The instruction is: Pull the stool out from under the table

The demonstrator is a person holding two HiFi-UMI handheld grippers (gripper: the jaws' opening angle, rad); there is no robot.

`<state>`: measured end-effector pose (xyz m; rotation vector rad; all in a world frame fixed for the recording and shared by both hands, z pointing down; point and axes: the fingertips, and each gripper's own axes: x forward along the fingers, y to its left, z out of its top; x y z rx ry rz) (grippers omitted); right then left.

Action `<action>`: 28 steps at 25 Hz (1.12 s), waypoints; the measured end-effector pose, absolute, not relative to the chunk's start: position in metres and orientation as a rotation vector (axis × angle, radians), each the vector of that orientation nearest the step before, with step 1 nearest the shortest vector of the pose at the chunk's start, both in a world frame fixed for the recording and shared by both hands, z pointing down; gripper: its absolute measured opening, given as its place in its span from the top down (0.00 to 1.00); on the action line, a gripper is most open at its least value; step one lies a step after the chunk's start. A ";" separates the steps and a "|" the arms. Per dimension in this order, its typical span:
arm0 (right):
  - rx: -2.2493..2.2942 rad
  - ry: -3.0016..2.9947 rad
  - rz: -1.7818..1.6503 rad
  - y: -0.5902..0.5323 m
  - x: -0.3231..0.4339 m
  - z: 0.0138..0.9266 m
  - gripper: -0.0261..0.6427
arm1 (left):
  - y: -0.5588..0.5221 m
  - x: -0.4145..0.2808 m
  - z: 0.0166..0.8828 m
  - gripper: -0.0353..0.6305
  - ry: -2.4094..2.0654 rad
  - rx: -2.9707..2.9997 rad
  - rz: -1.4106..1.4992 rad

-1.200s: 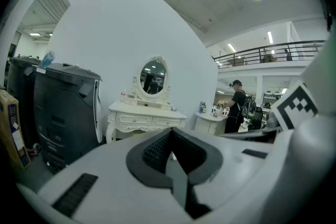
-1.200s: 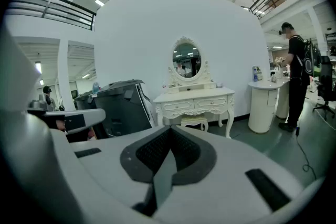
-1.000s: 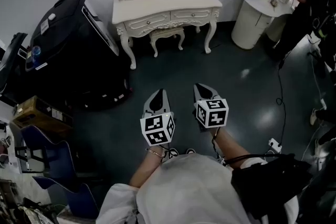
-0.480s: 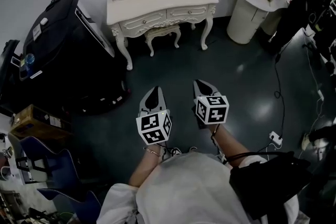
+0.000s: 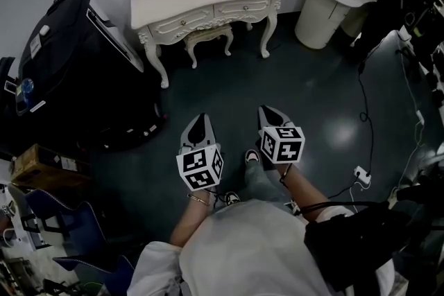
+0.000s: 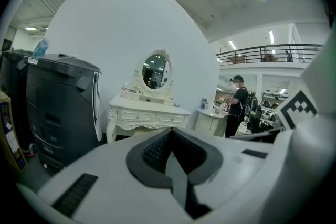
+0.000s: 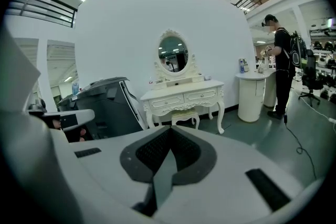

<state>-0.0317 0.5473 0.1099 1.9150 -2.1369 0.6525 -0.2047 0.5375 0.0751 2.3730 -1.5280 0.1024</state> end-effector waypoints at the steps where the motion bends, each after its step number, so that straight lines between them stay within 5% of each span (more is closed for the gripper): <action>1: 1.913 -2.137 0.651 0.542 -0.030 0.111 0.96 | 0.533 -0.204 0.075 0.94 -1.529 2.368 0.098; 28: 1.745 -2.212 0.681 0.329 0.071 0.108 0.96 | 0.343 -0.101 0.066 0.94 -1.657 2.279 0.159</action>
